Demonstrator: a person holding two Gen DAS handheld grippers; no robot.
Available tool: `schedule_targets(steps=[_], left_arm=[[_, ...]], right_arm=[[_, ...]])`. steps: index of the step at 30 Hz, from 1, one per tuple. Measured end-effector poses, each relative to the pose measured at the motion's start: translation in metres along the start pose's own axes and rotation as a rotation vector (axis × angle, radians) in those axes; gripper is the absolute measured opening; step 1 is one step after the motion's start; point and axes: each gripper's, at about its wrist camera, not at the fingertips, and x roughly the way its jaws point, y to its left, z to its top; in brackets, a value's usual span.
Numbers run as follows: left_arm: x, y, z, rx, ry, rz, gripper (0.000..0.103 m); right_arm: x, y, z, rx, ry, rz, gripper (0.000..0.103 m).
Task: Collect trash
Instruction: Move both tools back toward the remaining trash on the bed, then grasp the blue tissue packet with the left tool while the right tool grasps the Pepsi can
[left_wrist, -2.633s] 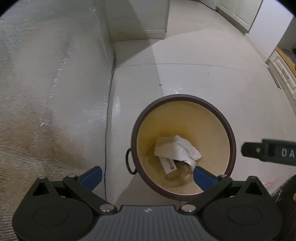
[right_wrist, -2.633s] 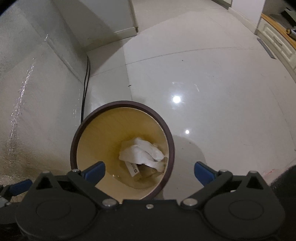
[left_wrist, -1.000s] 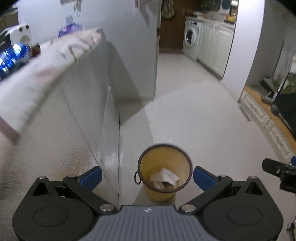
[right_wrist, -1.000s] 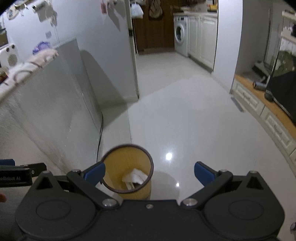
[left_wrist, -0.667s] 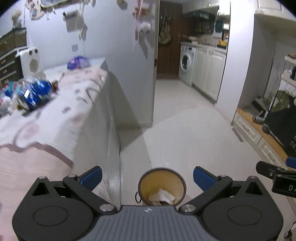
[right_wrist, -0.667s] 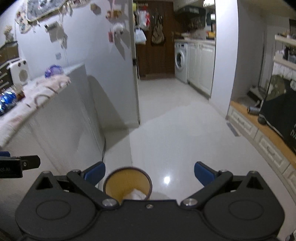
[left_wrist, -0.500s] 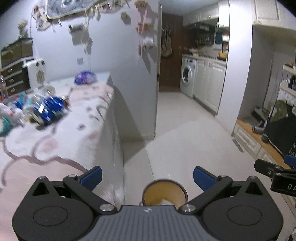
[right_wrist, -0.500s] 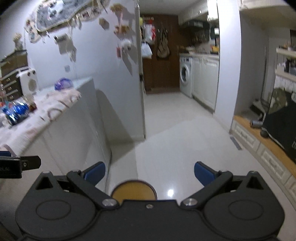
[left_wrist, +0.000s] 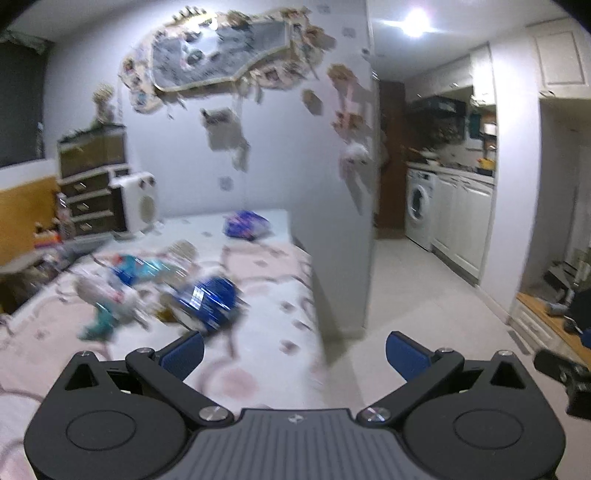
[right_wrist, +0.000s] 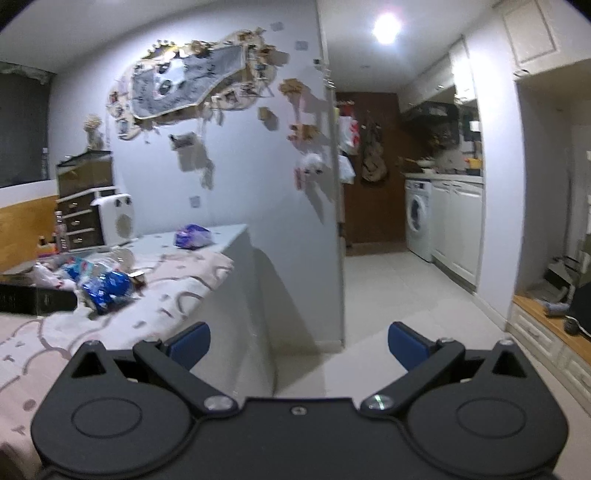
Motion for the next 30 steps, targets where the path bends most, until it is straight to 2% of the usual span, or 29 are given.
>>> schedule_targets(steps=[9,15,20,24,27,30], left_arm=[[0.025,0.08,0.036,-0.002,-0.053,0.146,0.103],[0.059,0.146,0.048,-0.073,-0.064,0.162,0.103],[0.106,0.197,0.047,-0.145,-0.007,0.202,0.103],[0.145,0.234,0.034,-0.211,0.04,0.226,0.103],[0.179,0.249,0.018,-0.222,0.114,0.275,0.102],[0.203,0.26,0.004,-0.242,0.154,0.264,0.097]], right_arm=[[0.026,0.051,0.014,0.0,-0.022,0.1,0.103],[0.045,0.083,0.024,-0.006,-0.024,0.15,0.103],[0.061,0.105,0.029,-0.015,-0.025,0.171,0.103],[0.073,0.124,0.032,-0.037,-0.026,0.194,0.103],[0.086,0.138,0.034,-0.054,-0.018,0.223,0.103],[0.098,0.152,0.036,-0.077,-0.01,0.243,0.103]])
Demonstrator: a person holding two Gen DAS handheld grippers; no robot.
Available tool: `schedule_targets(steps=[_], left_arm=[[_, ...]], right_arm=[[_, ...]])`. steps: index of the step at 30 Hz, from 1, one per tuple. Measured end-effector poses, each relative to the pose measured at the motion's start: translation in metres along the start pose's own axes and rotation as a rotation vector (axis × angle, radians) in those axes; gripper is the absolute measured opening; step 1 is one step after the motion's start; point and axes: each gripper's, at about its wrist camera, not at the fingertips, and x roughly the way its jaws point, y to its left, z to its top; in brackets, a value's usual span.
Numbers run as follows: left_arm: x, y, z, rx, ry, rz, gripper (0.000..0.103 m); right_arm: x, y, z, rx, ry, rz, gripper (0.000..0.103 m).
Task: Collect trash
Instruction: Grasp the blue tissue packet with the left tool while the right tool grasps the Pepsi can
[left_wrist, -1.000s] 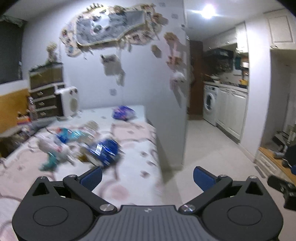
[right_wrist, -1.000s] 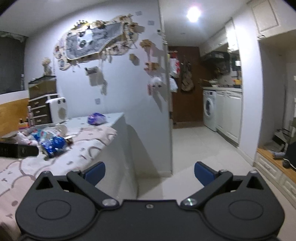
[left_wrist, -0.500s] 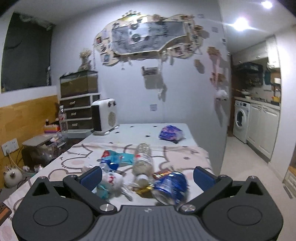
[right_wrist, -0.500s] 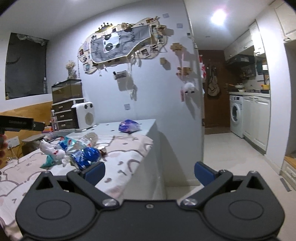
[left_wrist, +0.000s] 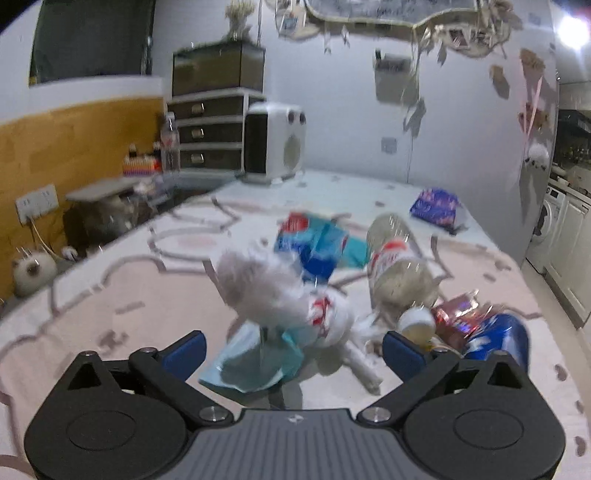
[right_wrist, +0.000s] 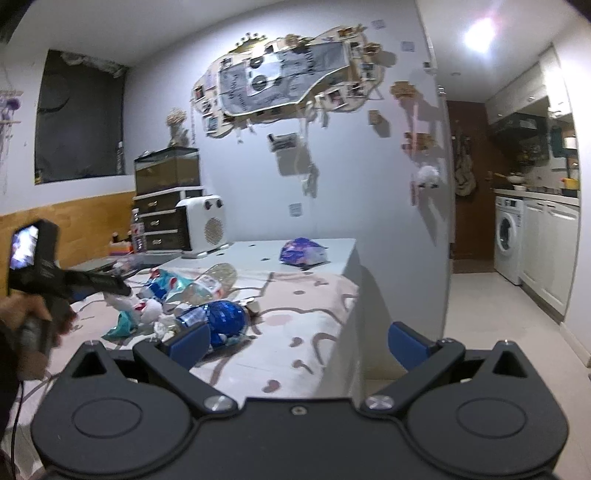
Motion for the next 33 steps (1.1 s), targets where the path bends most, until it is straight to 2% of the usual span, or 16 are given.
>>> schedule_targets(steps=[5,7,12,14,16,21,23,25,26,27,28,30,33], left_arm=[[0.025,0.014,-0.011,-0.052,0.0,-0.03,0.09],[0.031,0.022,-0.015,-0.086,0.014,-0.047,0.081],[0.037,0.038,-0.018,-0.147,-0.001,-0.058,0.074],[0.042,0.036,-0.018,-0.148,0.011,-0.067,0.072],[0.045,0.037,-0.018,-0.154,0.024,-0.072,0.068],[0.048,0.04,-0.019,-0.173,0.037,-0.077,0.056],[0.048,0.038,-0.019,-0.163,0.038,-0.078,0.05],[0.048,0.037,-0.019,-0.16,0.039,-0.085,0.034],[0.048,0.038,-0.019,-0.165,0.041,-0.097,0.031],[0.048,0.037,-0.019,-0.168,0.04,-0.098,0.03],[0.047,0.036,-0.019,-0.165,0.038,-0.097,0.029],[0.046,0.036,-0.02,-0.163,0.034,-0.095,0.029],[0.043,0.036,-0.02,-0.166,0.03,-0.097,0.028]], right_arm=[[0.034,0.031,0.004,-0.069,0.053,0.061,0.103],[0.049,0.045,0.005,-0.112,0.07,0.095,0.103],[0.086,0.081,0.005,-0.221,0.076,0.131,0.1],[0.105,0.098,0.004,-0.256,0.096,0.175,0.091],[0.125,0.111,0.001,-0.278,0.122,0.206,0.087],[0.166,0.135,-0.012,-0.368,0.177,0.177,0.073],[0.183,0.138,-0.016,-0.381,0.208,0.163,0.064],[0.195,0.136,-0.019,-0.38,0.226,0.144,0.053],[0.199,0.135,-0.02,-0.375,0.23,0.134,0.044],[0.202,0.133,-0.021,-0.368,0.23,0.129,0.034],[0.202,0.13,-0.021,-0.353,0.227,0.13,0.03],[0.198,0.126,-0.021,-0.329,0.213,0.133,0.025],[0.184,0.12,-0.016,-0.294,0.192,0.174,0.024]])
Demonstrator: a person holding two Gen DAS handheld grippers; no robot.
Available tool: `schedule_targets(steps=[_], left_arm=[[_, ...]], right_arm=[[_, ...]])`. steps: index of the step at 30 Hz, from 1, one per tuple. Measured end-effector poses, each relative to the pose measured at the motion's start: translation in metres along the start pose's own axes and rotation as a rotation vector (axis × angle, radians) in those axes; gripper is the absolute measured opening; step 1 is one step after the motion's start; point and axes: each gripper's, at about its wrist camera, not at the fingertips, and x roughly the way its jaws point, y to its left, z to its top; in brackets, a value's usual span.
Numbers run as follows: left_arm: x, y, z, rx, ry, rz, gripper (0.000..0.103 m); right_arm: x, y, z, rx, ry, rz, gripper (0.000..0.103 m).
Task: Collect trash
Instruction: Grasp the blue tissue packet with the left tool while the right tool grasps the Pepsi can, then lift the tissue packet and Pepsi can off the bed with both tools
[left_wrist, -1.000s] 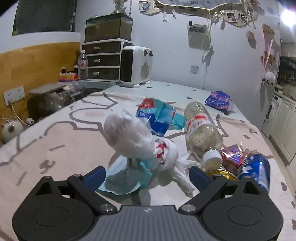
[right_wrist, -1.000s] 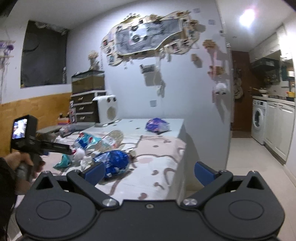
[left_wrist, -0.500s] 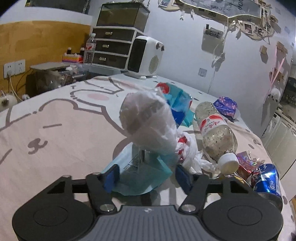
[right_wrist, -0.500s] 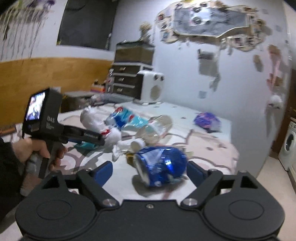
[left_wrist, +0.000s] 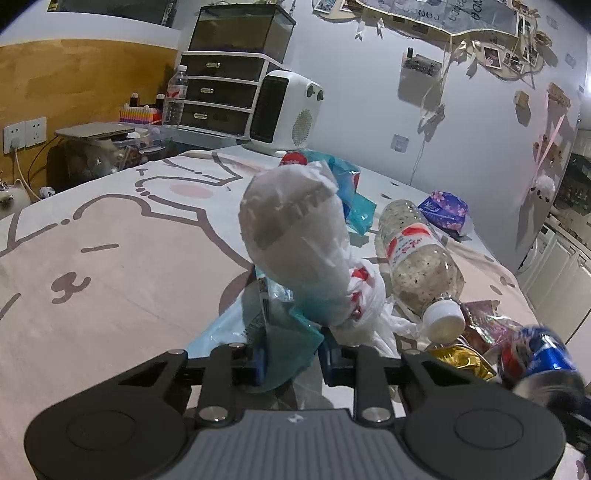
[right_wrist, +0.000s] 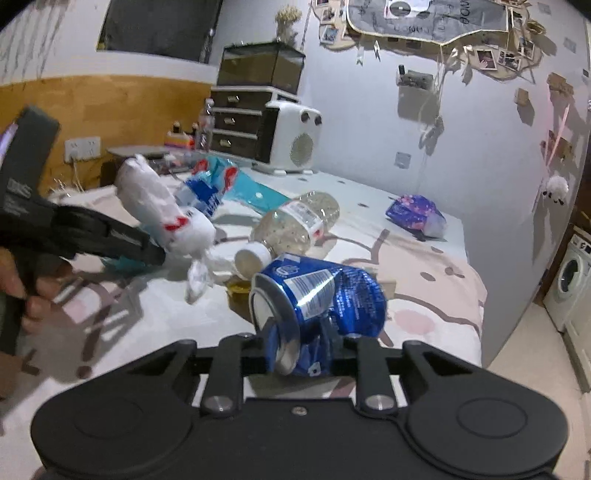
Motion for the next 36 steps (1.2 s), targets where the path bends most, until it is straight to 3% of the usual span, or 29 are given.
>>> schedule_targets(steps=[4,8,11,15,21,28,32,36], left_arm=[[-0.004,0.001,-0.002,-0.007,-0.005,-0.008,0.028],[-0.008,0.001,-0.003,-0.008,-0.014,-0.014,0.028],[-0.011,0.0,-0.005,-0.004,-0.02,-0.02,0.028],[-0.015,-0.001,-0.007,0.004,-0.029,-0.027,0.028],[-0.015,0.0,-0.007,-0.002,-0.026,-0.024,0.028],[-0.015,-0.002,-0.007,0.004,-0.025,-0.023,0.028],[-0.015,-0.001,-0.007,0.007,-0.025,-0.022,0.028],[-0.015,-0.002,-0.007,0.015,-0.021,-0.02,0.028]], right_arm=[[-0.031,-0.008,0.0,0.084,-0.034,0.082,0.023],[-0.064,-0.022,-0.005,0.229,-0.028,0.24,0.023],[-0.08,-0.039,-0.016,0.397,0.019,0.428,0.023],[-0.084,-0.06,-0.037,0.563,0.096,0.511,0.023],[-0.085,-0.082,-0.045,0.599,0.107,0.322,0.031],[-0.061,-0.095,-0.041,0.523,0.126,0.095,0.035],[-0.052,-0.105,-0.046,0.544,0.148,0.04,0.037],[-0.06,-0.107,-0.042,0.506,0.147,0.005,0.051]])
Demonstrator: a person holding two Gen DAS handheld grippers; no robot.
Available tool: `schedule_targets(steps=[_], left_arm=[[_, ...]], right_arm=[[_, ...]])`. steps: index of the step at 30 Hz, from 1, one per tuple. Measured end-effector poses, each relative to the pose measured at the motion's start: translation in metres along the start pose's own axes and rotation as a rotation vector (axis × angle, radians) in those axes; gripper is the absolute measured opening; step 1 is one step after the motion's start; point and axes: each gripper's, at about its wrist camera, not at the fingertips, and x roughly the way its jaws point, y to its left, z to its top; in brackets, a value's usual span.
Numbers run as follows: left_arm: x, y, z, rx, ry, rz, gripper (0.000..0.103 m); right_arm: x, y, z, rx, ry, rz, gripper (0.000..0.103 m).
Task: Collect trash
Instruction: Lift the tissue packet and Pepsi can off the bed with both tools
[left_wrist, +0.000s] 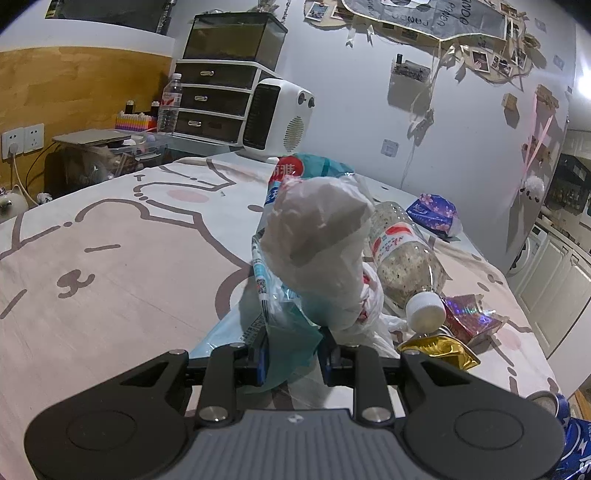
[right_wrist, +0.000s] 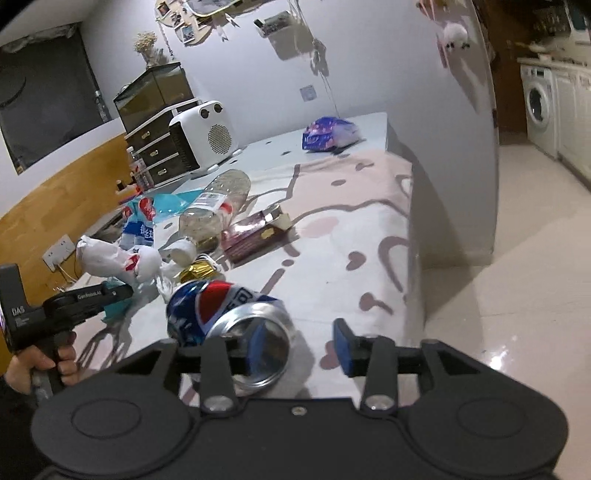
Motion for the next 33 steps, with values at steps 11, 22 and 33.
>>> schedule_targets(steps=[11,22,33], left_arm=[[-0.001,0.001,0.0,-0.021,-0.002,0.003,0.028],[-0.004,0.002,-0.002,-0.026,-0.005,0.0,0.028],[-0.004,0.004,0.001,-0.045,0.003,-0.02,0.027]], right_arm=[[-0.016,0.036,0.014,0.176,0.085,-0.001,0.087],[0.035,0.11,0.033,0.27,0.136,-0.373,0.096],[0.08,0.14,0.032,0.252,0.132,-0.619,0.1]])
